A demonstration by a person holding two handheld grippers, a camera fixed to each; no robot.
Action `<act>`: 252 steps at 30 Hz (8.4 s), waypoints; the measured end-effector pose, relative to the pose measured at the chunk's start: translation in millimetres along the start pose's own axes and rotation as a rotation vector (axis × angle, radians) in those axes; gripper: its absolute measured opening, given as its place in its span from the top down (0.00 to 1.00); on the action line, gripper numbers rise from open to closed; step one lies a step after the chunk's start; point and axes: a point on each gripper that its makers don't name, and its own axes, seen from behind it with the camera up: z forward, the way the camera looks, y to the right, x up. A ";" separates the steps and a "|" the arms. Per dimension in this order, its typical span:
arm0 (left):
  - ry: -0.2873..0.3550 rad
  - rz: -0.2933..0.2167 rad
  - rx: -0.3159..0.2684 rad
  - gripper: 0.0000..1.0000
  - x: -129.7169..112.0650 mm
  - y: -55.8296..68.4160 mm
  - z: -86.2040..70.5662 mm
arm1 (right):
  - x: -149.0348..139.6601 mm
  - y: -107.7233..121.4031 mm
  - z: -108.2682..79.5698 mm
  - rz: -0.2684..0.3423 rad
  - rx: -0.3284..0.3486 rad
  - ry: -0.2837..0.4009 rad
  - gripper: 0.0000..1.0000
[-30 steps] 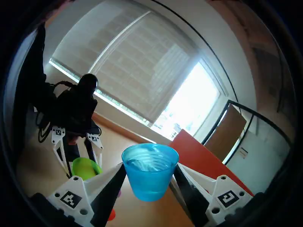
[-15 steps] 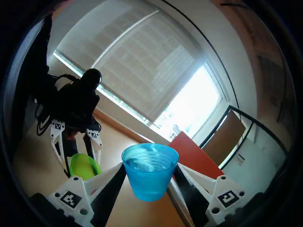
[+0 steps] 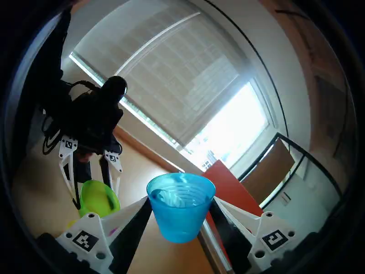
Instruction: Pour water
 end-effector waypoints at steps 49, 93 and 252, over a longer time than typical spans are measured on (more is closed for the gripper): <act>0.008 0.012 0.006 0.16 6.7 -1.4 -2.6 | 2.6 -5.6 5.0 -0.217 0.007 -0.042 0.12; 0.013 0.030 0.004 0.16 11.5 2.4 -1.9 | 8.0 1.1 0.1 -0.299 0.000 -0.040 0.12; 0.059 -0.015 0.026 0.16 19.3 4.1 7.3 | 21.7 9.7 -6.0 -0.521 -0.025 -0.035 0.12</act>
